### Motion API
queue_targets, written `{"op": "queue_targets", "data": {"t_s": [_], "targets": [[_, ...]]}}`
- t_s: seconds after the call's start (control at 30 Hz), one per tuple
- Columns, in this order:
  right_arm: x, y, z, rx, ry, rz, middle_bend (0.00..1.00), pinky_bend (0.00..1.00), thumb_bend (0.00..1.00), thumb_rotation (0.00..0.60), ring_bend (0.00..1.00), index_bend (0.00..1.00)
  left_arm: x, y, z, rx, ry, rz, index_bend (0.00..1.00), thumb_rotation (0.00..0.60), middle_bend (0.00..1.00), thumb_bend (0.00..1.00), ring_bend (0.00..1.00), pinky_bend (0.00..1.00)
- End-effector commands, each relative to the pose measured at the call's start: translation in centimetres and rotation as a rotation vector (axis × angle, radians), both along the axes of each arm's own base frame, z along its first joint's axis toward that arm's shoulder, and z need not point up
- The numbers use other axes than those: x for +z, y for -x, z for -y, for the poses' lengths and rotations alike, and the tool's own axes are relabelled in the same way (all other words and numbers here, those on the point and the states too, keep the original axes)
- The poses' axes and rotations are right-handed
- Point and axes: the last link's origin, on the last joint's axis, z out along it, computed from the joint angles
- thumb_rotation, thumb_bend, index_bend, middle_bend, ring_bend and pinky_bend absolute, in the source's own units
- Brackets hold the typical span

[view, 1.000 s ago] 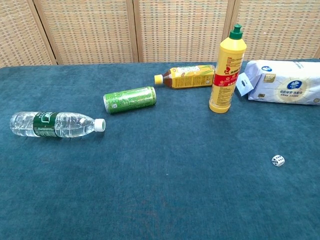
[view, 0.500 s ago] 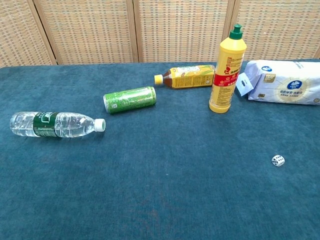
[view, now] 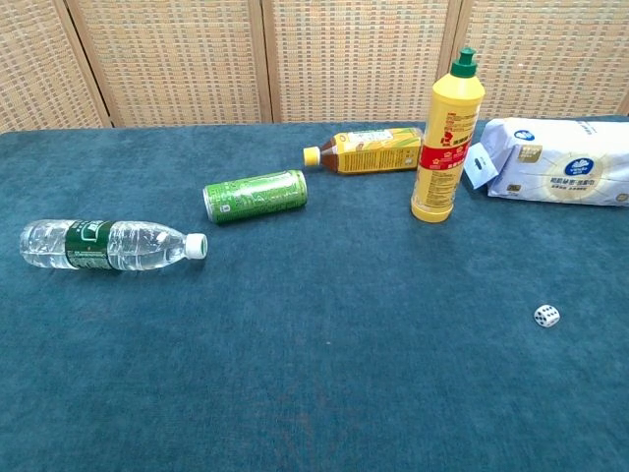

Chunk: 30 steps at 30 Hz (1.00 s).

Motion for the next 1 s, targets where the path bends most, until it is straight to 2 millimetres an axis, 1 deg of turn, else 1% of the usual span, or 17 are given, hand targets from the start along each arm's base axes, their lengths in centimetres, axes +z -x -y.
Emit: {"op": "queue_targets", "data": {"t_s": [0.03, 0.17, 0.23, 0.37, 0.43, 0.57, 0.73, 1.0], "targets": [[0.0, -0.2, 0.0, 0.011, 0.001, 0.005, 0.00, 0.00, 0.12, 0.600, 0.00, 0.12, -0.1, 0.0, 0.0, 0.000, 0.005, 0.001, 0.00, 0.600, 0.00, 0.28, 0.00, 0.00], [-0.2, -0.9, 0.1, 0.063, 0.015, 0.016, 0.00, 0.00, 0.13, 0.600, 0.00, 0.25, 0.0, 0.0, 0.0, 0.004, 0.004, 0.006, 0.00, 0.600, 0.00, 0.28, 0.00, 0.00], [-0.3, -1.2, 0.1, 0.086, 0.021, 0.019, 0.00, 0.00, 0.13, 0.600, 0.00, 0.28, 0.0, 0.0, 0.0, 0.006, 0.004, 0.008, 0.00, 0.600, 0.00, 0.28, 0.00, 0.00], [-0.9, -1.9, 0.3, 0.119, 0.010, 0.018, 0.00, 0.00, 0.13, 0.600, 0.00, 0.29, 0.0, 0.0, -0.1, 0.006, 0.004, 0.008, 0.00, 0.600, 0.00, 0.28, 0.00, 0.00], [-1.1, -2.5, 0.7, 0.134, -0.002, 0.011, 0.00, 0.00, 0.14, 0.600, 0.00, 0.30, 0.0, 0.0, -0.1, 0.005, 0.004, 0.009, 0.00, 0.600, 0.00, 0.28, 0.00, 0.00], [-1.7, -4.0, 1.6, 0.164, -0.036, -0.004, 0.00, 0.00, 0.21, 0.600, 0.00, 0.32, 0.0, 0.0, -0.1, 0.005, 0.004, 0.011, 0.00, 0.600, 0.00, 0.28, 0.00, 0.00], [-3.1, -5.4, 2.9, 0.181, -0.095, -0.036, 0.00, 0.00, 0.26, 0.600, 0.00, 0.34, 0.1, 0.0, -0.1, 0.004, 0.004, 0.013, 0.00, 0.600, 0.00, 0.28, 0.00, 0.00], [-6.0, -6.7, 5.1, 0.168, -0.177, -0.082, 0.00, 0.00, 0.26, 0.600, 0.00, 0.35, 0.1, 0.1, -0.1, 0.003, 0.007, 0.015, 0.00, 0.600, 0.00, 0.28, 0.00, 0.00]]}}
